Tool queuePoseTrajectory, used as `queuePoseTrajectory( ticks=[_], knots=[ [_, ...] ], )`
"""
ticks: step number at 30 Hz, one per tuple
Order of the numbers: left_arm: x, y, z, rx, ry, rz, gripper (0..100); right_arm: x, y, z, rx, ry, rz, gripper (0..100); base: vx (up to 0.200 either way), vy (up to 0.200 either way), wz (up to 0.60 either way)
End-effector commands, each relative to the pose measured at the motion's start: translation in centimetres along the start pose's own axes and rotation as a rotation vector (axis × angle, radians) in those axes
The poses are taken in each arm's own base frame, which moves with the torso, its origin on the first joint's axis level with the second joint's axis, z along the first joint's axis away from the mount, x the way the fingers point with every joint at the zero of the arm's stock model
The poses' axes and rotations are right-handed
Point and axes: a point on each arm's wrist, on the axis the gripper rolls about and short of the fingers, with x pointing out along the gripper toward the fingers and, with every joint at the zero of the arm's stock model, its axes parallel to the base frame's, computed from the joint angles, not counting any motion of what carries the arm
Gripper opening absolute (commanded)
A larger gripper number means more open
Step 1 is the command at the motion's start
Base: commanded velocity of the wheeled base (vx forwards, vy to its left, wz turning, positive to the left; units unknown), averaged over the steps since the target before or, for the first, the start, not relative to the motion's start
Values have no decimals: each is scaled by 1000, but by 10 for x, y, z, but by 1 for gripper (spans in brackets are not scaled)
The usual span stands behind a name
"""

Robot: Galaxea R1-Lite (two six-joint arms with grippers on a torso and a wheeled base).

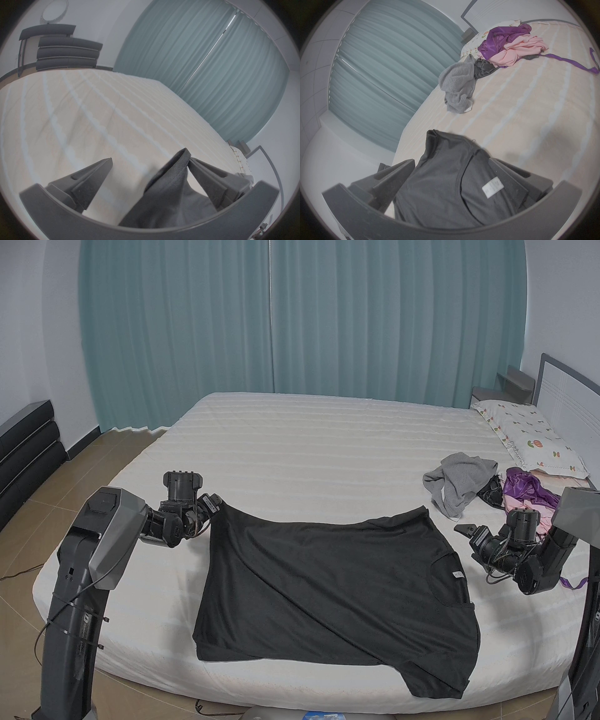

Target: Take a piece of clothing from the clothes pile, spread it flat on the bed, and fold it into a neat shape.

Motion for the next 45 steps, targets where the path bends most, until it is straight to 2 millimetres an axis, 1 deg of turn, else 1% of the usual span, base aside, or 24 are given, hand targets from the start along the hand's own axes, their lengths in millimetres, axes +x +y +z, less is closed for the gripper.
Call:
queuePoseTrajectory(
  ticks=[1, 4, 5, 6, 10, 14, 15, 18, 19, 20, 21, 23, 24, 25, 29, 30, 31, 33, 35, 36, 38, 39, 42, 45],
  knots=[
    [-44, -8, 23, -32, 59, -40, 100, -39, 13, -2, -3, 40, 45, 100, 0, 0, 0],
    [-48, -6, 18, -25, 86, -24, 100, -44, 12, -7, -1, 53, 34, 100, 0, 0, 0],
    [-52, 0, 10, -7, 133, -1, 100, -47, 12, -10, -2, 65, 28, 100, 0, 0, 0],
    [-53, 2, 6, 5, 152, 7, 100, -48, 11, -12, -2, 69, 24, 100, 0, 0, 0],
    [-51, 6, 0, 12, 181, 16, 100, -51, 8, -14, 3, 79, 11, 100, 0, 0, 0],
    [-59, 12, -5, 14, 212, 39, 100, -55, 6, -17, 4, 87, 1, 100, 0, 0, 0],
    [-70, 12, -4, 14, 225, 38, 100, -60, 5, -19, 3, 89, -4, 100, 0, 0, 0],
    [-93, 14, -4, 10, 270, 26, 100, -70, 2, -25, -10, 101, -11, 100, 0, 0, 0],
    [-100, 14, -4, 8, 278, 28, 100, -72, 1, -27, -20, 106, -14, 100, 0, 0, 0],
    [-101, 14, -3, 8, 278, 28, 100, -72, 1, -28, -21, 107, -15, 100, 0, 0, 0],
    [-114, 16, -6, -8, 297, 37, 100, -76, -3, -33, -44, 117, -27, 100, 0, 0, 0],
    [-126, 17, -8, -38, 311, 49, 100, -81, -6, -37, -48, 124, -34, 100, 0, 0, 0],
    [-126, 17, -8, -38, 311, 49, 100, -81, -6, -37, -48, 124, -34, 100, 0, 0, 0],
    [-142, 20, -14, -71, 337, 64, 100, -89, -10, -44, -49, 137, -47, 100, 0, 0, 0],
    [-169, 27, -28, -86, 375, 64, 100, -102, -15, -56, -53, 152, -46, 100, 0, 0, 0],
    [-170, 27, -29, -86, 376, 66, 100, -102, -15, -57, -53, 152, -46, 100, 0, 0, 0],
    [-180, 29, -36, -91, 388, 66, 100, -107, -18, -61, -54, 156, -49, 100, 0, 0, 0],
    [-193, 31, -43, -116, 400, 68, 100, -113, -22, -66, -54, 155, -48, 100, 0, 0, 0],
    [-203, 32, -47, -142, 412, 70, 100, -120, -22, -68, -55, 151, -41, 100, 0, 0, 0],
    [-203, 32, -47, -142, 412, 70, 100, -120, -22, -68, -55, 151, -41, 100, 0, 0, 0],
    [-211, 34, -59, -168, 446, 94, 100, -126, -23, -72, -57, 163, -39, 100, 0, 0, 0],
    [-212, 35, -63, -172, 454, 99, 100, -127, -22, -74, -56, 169, -38, 100, -200, 0, 0],
    [-214, 40, -70, -175, 472, 112, 100, -126, -24, -76, -45, 179, -45, 100, -200, 0, 0],
    [-211, 41, -75, -175, 467, 106, 100, -125, -26, -77, -43, 183, -50, 100, -200, 0, 0]
  ],
)
